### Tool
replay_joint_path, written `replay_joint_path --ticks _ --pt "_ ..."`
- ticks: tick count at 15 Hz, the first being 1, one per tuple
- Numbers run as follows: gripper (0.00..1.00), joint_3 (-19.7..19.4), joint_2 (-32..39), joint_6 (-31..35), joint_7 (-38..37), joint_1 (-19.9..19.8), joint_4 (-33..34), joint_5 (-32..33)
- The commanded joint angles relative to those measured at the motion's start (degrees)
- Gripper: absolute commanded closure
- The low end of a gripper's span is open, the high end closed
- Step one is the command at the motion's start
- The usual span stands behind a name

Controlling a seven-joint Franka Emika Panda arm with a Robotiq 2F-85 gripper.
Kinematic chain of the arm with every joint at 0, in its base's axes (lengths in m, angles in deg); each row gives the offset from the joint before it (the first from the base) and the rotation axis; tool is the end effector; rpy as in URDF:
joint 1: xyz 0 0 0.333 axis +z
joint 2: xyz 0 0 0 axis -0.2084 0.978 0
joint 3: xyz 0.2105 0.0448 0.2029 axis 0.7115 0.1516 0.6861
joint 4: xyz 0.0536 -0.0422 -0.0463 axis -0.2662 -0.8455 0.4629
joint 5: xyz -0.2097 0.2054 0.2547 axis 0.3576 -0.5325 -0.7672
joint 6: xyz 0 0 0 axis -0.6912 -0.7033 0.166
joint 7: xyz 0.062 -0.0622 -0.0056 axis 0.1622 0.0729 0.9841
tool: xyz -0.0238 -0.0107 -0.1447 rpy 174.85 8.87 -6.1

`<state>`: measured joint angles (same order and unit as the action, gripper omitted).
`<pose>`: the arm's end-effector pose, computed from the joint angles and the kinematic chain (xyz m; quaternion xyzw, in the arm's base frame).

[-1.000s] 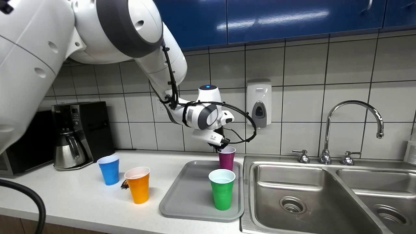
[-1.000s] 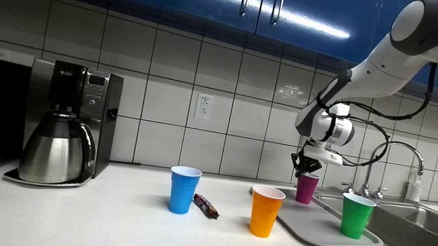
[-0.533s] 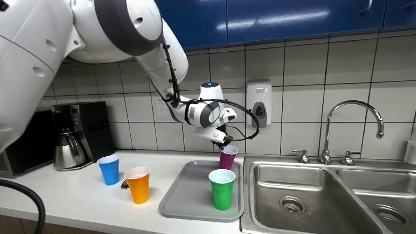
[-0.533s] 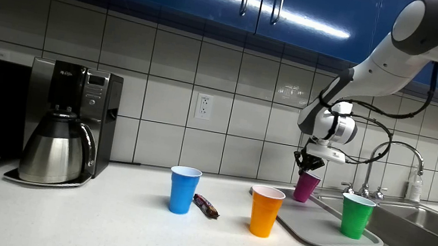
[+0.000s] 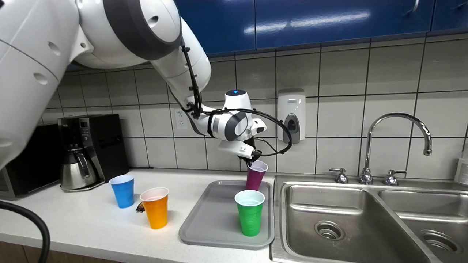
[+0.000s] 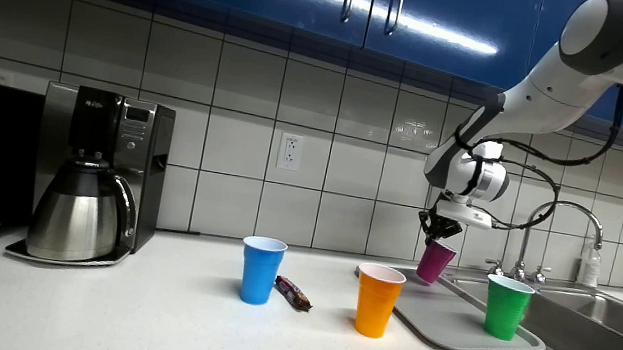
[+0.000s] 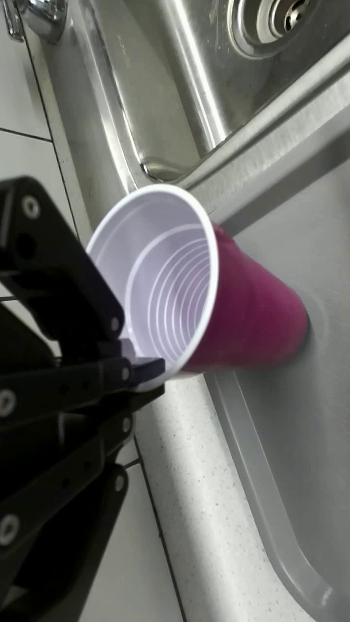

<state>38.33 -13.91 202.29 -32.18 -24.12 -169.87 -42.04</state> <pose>0.6864 -0.1667 0.2439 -0.9640 0.1295 -0.2323 0.0065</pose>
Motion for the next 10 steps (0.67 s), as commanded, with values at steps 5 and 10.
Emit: replay_joint_path --ticks 5,10 --pt "0.99 1.22 -3.25 0.27 -0.38 0.34 -1.82 0.59" --pt "0.99 1.12 -4.18 0.64 -1.00 2.49 -2.67 1.16"
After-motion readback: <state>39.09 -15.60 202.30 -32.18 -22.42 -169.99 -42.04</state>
